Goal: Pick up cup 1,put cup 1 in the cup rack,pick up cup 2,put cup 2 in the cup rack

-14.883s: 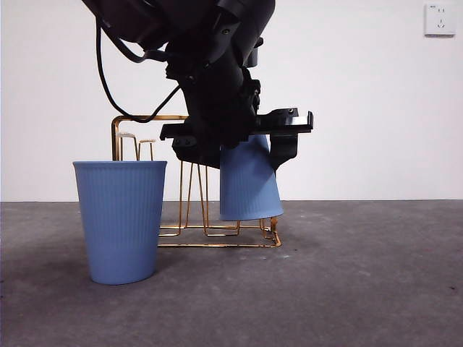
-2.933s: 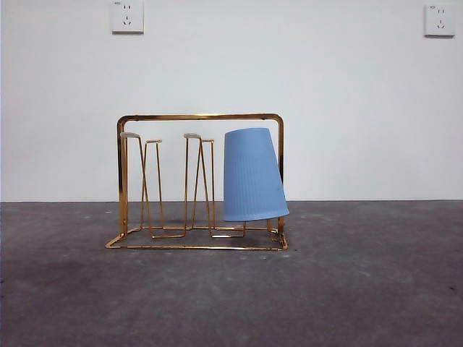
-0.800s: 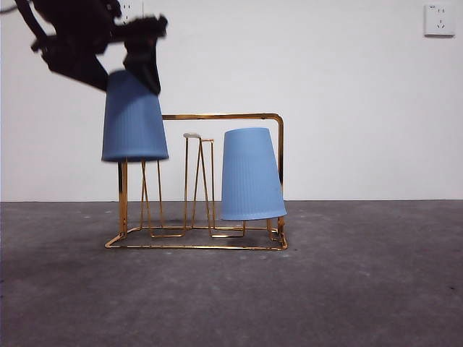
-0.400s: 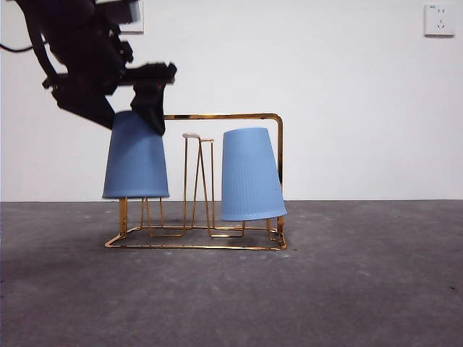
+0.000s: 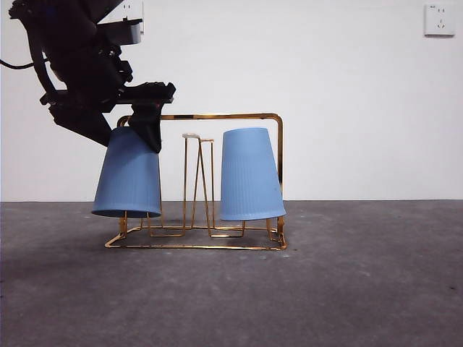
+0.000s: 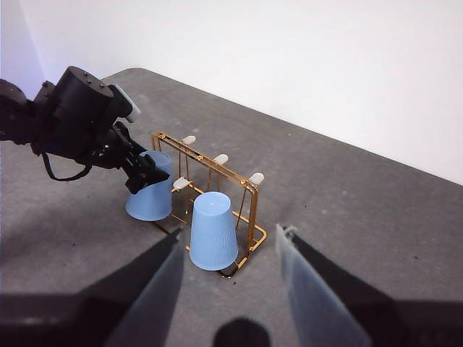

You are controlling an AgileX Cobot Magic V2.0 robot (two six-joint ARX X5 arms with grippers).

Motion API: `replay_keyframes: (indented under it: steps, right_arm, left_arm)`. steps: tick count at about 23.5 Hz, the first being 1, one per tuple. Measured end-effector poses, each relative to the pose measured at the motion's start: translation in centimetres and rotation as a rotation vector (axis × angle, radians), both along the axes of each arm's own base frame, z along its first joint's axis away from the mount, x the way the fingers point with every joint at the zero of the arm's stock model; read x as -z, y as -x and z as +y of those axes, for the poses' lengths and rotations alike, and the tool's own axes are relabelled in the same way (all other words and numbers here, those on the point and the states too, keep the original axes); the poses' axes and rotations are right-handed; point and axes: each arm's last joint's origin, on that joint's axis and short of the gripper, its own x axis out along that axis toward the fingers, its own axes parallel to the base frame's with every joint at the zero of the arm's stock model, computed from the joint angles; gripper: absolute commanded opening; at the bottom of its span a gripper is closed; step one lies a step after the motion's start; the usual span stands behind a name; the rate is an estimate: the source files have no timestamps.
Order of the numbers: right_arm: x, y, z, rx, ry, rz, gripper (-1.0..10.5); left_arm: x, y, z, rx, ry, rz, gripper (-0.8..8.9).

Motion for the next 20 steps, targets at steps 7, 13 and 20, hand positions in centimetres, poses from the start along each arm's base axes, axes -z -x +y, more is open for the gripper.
replay_keyframes:
  steps: [7,13,20]
  right_arm:
    - [0.0,0.0,0.0,0.0,0.0,0.0,2.2]
    - [0.0,0.0,0.0,0.0,0.0,0.0,2.2]
    - [0.0,0.0,0.0,0.0,0.0,0.0,2.2]
  left_arm:
    - [-0.1,0.1,0.0,-0.005,-0.006,0.026,3.71]
    - [-0.2,0.2,0.1,-0.005,-0.015,0.045,4.99]
    - [1.4,0.9,0.4,-0.011,-0.064,0.16,5.74]
